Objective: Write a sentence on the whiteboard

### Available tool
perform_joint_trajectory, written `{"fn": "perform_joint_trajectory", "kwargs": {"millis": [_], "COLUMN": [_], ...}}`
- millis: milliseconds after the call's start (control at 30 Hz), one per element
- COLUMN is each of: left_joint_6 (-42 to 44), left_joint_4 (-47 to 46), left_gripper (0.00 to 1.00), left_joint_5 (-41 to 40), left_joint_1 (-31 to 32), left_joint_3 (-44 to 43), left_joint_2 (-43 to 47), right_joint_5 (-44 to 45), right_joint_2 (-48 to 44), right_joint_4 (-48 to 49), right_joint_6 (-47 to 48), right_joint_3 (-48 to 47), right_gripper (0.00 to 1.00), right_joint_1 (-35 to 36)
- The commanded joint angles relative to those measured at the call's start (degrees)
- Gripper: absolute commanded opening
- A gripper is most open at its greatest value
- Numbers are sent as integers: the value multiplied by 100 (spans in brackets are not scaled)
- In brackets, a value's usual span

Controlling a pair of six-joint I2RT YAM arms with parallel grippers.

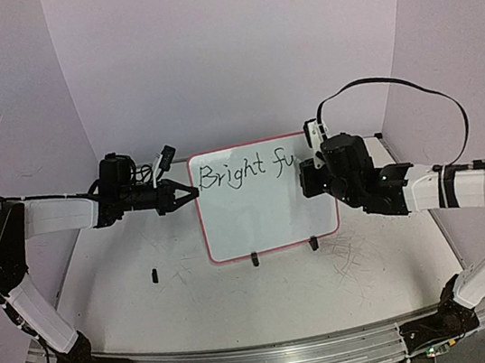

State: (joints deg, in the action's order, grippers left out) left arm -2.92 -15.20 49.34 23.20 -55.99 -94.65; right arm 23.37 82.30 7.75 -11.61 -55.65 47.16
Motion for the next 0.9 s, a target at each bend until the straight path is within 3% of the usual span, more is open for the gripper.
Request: {"fn": "perform_joint_trajectory", "kwargs": {"millis": [0, 567, 867], "left_joint_6": [427, 424, 424], "left_joint_4": [-273, -273, -264], "left_gripper": [0, 0, 0], "left_joint_5": [-168, -170, -166], "left_joint_1": [-26, -23, -24], "left_joint_3": [-112, -121, -114], "left_joint_2": [267, 257, 255], "right_joint_5": [140, -282, -48], "right_joint_2": [65, -72, -159], "right_joint_4": [304, 41, -130], "right_joint_6": [121, -287, -434], "right_joint_3": [-333, 165, 296], "right_gripper": [0, 0, 0], "right_joint_1": [-73, -88, -88]}}
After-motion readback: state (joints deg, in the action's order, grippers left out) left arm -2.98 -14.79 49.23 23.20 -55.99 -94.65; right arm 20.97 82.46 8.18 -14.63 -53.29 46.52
